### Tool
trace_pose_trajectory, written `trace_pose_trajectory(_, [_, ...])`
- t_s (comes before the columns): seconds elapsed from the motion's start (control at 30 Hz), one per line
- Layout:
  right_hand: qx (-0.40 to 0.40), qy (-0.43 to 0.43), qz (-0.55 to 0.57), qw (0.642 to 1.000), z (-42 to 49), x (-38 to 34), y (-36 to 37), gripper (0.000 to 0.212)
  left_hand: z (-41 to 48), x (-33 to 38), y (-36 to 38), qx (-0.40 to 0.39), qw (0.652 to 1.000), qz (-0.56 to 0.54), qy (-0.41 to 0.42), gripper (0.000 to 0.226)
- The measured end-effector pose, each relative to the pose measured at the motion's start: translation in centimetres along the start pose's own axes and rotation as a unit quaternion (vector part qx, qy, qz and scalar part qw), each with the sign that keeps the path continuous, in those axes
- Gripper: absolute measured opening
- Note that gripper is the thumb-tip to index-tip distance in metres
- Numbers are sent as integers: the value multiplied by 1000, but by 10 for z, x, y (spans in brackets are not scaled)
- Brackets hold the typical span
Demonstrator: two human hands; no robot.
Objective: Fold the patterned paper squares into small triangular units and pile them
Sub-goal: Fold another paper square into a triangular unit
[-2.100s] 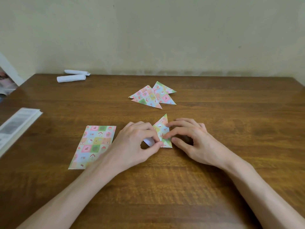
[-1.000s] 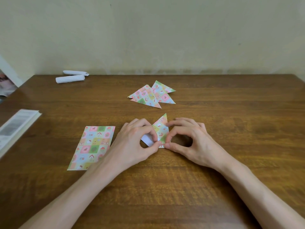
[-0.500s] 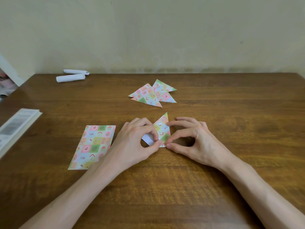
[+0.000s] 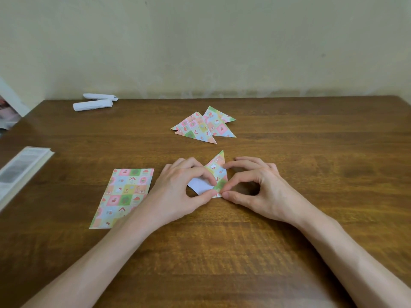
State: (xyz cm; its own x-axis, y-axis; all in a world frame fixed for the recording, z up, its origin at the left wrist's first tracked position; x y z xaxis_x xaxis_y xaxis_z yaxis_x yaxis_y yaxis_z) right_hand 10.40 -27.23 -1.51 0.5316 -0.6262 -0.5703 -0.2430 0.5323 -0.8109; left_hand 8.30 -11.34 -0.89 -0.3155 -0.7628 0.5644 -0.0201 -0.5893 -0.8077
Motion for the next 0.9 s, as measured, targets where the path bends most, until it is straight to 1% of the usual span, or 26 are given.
trace_pose_trajectory(0.17, [-3, 3, -3, 1000, 0, 0, 1, 10, -2, 5, -6, 28, 999, 11, 24, 18])
trace_pose_trajectory(0.27, [-5, 2, -1, 1000, 0, 0, 1, 11, -8, 20, -8, 27, 992, 81, 93, 29])
trace_pose_trajectory(0.33, [-6, 2, 0, 1000, 0, 1, 2, 10, -12, 26, -5, 6, 982, 125, 138, 30])
trace_pose_trajectory(0.4, [-6, 1, 1, 1000, -1, 1, 2, 10, -13, 27, -7, 1, 979, 132, 158, 28])
trace_pose_trajectory(0.6, [-5, -1, 3, 1000, 0, 0, 2, 10, -12, 25, -9, 5, 980, 121, 160, 21])
trace_pose_trajectory(0.77, [-7, 0, 0, 1000, -1, 0, 2, 9, -8, 23, -8, 6, 984, 108, 140, 30])
trace_pose_trajectory(0.83, [-6, 1, -2, 1000, 0, 0, 1, 8, -5, 19, -9, 21, 989, 78, 121, 30])
trace_pose_trajectory(0.9, [-5, 2, -3, 1000, 0, -1, 1, 7, -1, 11, -9, 30, 996, 27, 81, 23])
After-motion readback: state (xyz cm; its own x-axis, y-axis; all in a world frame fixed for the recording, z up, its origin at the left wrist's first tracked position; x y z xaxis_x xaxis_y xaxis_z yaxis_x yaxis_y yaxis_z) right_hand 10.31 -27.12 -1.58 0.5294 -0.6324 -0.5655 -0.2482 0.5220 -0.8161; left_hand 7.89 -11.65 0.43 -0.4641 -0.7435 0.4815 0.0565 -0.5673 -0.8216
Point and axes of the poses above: each hand's wrist, its own z-axis towards the middle knuckle, its own y-axis out of the palm, x = y × z, the point moved 10 cm from there along z, towards the middle knuckle, and after that the axes turned 2 degrees about -z, right-handed, at the moved point
